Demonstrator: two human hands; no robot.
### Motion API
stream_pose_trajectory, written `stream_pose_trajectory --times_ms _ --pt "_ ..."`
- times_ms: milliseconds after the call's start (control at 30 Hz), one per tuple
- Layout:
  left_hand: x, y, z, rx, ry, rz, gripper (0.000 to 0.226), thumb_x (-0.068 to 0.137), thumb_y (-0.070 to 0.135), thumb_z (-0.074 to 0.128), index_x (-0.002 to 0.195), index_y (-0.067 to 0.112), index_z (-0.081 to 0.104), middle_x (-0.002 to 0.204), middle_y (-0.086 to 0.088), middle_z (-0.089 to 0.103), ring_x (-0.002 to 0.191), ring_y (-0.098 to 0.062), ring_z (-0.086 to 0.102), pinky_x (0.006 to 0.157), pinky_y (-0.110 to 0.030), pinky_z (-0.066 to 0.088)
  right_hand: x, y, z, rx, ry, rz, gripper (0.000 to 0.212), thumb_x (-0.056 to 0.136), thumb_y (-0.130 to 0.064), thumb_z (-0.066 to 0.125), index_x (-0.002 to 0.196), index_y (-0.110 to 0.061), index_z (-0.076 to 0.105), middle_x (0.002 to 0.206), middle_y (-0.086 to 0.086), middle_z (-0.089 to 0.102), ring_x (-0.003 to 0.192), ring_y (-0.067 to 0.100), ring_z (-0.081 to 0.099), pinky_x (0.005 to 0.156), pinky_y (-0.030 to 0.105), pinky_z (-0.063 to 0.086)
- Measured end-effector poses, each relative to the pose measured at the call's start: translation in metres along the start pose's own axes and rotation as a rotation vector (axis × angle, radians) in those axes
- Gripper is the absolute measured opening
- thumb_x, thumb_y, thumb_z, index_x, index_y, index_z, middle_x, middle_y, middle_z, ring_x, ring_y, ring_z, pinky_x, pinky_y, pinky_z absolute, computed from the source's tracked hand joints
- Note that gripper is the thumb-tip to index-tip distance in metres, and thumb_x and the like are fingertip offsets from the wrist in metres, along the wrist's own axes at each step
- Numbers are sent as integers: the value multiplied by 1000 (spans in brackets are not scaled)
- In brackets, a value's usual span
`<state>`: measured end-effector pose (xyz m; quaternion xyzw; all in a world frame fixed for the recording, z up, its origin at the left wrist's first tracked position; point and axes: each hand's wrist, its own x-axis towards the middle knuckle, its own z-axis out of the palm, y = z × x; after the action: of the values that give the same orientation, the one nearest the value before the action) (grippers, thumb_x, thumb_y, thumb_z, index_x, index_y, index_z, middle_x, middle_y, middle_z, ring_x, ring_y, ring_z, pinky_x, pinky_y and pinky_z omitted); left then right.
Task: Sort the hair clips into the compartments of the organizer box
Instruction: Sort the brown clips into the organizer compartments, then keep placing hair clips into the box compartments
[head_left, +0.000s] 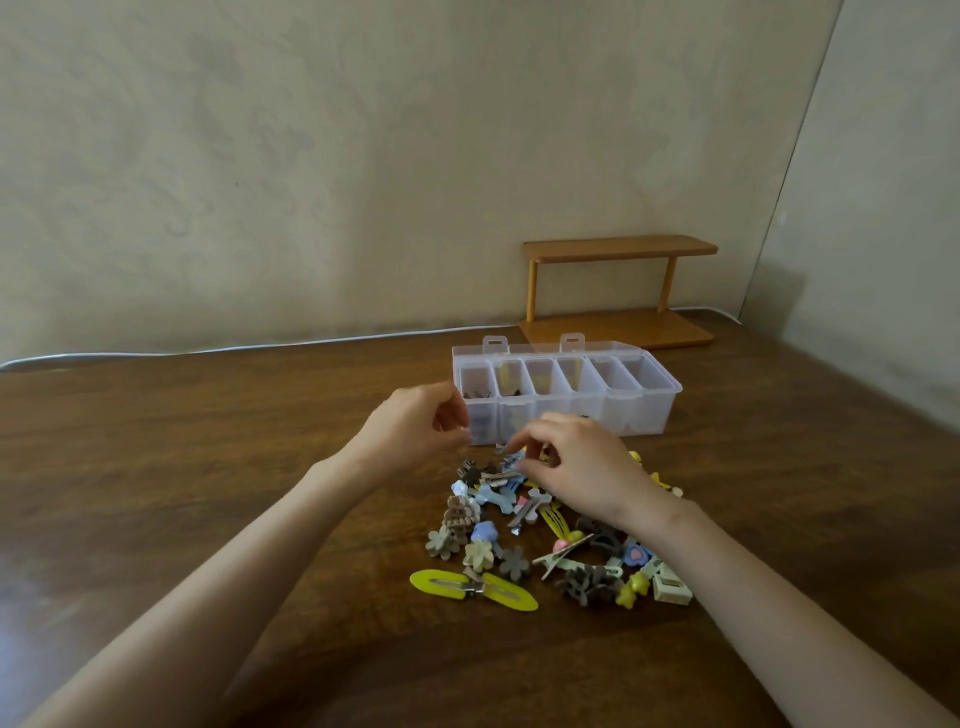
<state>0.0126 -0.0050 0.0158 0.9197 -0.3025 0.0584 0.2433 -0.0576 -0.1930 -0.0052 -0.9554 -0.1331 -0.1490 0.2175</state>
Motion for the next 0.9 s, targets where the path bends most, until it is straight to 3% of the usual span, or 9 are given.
stream_pose_trajectory --times_ms 100,267,400,500,600,733,900 --pt "-2 -1 7 85 -203 -18 14 82 31 66 93 23 60 86 13 58 82 -7 57 70 -19 45 13 -9 6 -35 -69 9 23 90 -29 60 112 -25 65 105 -2 60 101 14 53 77 25 39" --pt "1 -9 12 -8 -245 -66 11 87 27 61 94 20 65 86 8 62 79 -6 56 65 -15 42 19 -9 18 -100 -70 3 19 91 -30 59 107 -27 67 100 -1 56 102 17 52 73 27 37" --pt "4 -14 2 -132 -278 -134 15 90 25 55 97 18 66 88 4 65 84 -9 60 76 -22 47 15 -3 19 -66 -42 23 15 89 -31 61 101 -27 68 98 -2 59 99 16 53 78 31 45" --pt "4 -8 -1 -154 -285 -113 11 91 24 54 90 20 65 79 9 62 74 -3 57 68 -17 43 13 -1 16 -50 -47 14 16 89 -32 61 102 -26 69 96 -3 58 98 14 53 77 29 43" --pt "7 -1 -8 -189 -217 -79 11 89 25 57 91 19 66 84 5 66 76 -4 59 70 -18 44 11 3 9 -5 -46 23 19 91 -31 59 107 -26 68 98 -5 59 94 9 53 76 24 40" --pt "21 9 -13 -231 -35 -42 14 86 26 62 93 15 67 89 -1 68 83 -15 62 78 -30 49 10 18 -9 141 93 100 15 91 -26 60 102 -25 69 93 -12 64 76 -1 54 66 17 40" --pt "62 24 -5 -221 79 -29 20 83 29 66 91 10 66 84 -3 66 69 -10 56 61 -20 43 9 26 -13 173 176 147 13 91 -24 61 100 -23 70 87 -12 63 71 -4 52 62 12 37"
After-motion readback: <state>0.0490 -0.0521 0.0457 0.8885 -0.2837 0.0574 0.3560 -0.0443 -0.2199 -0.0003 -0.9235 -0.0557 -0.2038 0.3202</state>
